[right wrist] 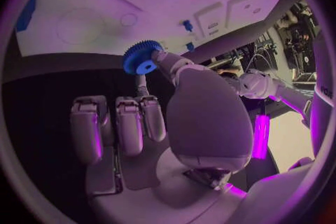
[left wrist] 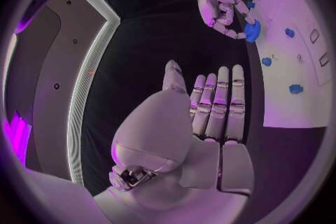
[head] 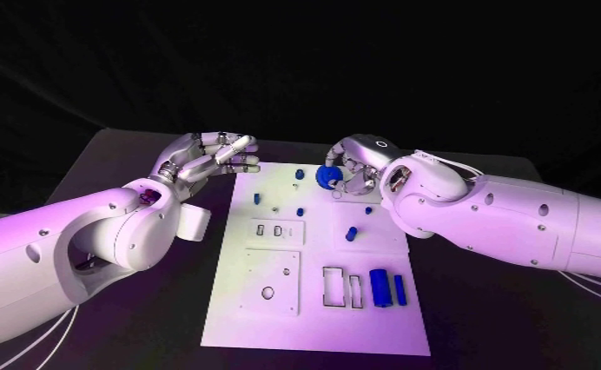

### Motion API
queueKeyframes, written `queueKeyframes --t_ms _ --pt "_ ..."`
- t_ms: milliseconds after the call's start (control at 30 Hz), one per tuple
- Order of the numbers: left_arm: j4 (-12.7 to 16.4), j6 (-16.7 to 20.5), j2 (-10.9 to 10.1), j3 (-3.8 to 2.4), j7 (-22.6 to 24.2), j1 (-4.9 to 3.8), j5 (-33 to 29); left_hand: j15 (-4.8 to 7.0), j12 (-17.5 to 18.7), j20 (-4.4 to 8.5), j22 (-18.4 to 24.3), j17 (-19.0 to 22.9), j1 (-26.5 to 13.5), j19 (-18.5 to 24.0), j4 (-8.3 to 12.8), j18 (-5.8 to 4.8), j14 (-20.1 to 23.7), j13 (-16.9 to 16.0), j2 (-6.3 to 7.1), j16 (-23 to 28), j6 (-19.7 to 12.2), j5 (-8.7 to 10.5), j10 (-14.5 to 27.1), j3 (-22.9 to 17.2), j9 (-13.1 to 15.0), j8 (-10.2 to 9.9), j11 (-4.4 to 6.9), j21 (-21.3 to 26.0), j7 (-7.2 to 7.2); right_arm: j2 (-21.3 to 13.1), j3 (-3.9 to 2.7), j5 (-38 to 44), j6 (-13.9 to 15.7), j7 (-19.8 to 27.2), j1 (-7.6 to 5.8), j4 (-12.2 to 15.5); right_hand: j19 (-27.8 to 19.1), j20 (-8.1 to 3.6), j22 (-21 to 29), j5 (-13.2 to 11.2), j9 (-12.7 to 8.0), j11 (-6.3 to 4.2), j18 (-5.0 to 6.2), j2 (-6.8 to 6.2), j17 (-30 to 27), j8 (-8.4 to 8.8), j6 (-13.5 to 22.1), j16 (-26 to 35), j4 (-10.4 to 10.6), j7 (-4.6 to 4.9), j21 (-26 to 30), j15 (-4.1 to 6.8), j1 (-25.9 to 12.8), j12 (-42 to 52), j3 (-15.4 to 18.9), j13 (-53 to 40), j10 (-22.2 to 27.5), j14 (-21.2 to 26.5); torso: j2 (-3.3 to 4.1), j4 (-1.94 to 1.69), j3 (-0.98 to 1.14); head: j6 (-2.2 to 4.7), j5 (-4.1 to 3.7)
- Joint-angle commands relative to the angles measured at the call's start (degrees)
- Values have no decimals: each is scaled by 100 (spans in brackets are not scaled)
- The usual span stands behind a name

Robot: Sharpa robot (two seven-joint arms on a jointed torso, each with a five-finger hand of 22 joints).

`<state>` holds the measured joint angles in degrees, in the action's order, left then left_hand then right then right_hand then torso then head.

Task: Assemble the parts on the task board

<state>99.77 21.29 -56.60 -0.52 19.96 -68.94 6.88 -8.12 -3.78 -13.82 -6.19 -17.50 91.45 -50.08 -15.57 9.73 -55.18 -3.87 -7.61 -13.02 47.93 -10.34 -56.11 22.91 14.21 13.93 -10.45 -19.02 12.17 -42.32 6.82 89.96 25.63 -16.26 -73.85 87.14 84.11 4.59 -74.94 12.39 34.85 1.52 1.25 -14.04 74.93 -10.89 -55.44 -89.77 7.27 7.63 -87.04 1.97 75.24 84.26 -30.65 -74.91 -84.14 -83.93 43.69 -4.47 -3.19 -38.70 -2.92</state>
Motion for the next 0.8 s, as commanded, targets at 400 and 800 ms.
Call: queueKeyframes --t_ms 400,800 --pt "14 -105 42 -5 15 -8 -15 6 12 -11 6 -8 5 -6 8 49 41 1 -79 39 -39 29 31 34 11 -33 7 41 49 761 17 859 8 -355 22 -401 367 -49 -1261 -33 18 -36 -39 -11 1507 -78 -310 -23 -1 -211 -31 34 -40 16 -44 -948 -144 -607 19 -9 -6 7 23" --pt "9 -100 60 -5 16 -9 -15 5 12 -12 9 -11 7 0 9 48 43 0 -81 42 -39 31 31 37 13 -33 7 45 49 1063 40 845 -65 -281 175 -685 363 -51 -1258 -50 9 -31 -37 -27 1507 -59 -291 -23 -4 -203 -26 33 -67 18 -65 -951 -146 -607 36 -36 -10 -22 26"
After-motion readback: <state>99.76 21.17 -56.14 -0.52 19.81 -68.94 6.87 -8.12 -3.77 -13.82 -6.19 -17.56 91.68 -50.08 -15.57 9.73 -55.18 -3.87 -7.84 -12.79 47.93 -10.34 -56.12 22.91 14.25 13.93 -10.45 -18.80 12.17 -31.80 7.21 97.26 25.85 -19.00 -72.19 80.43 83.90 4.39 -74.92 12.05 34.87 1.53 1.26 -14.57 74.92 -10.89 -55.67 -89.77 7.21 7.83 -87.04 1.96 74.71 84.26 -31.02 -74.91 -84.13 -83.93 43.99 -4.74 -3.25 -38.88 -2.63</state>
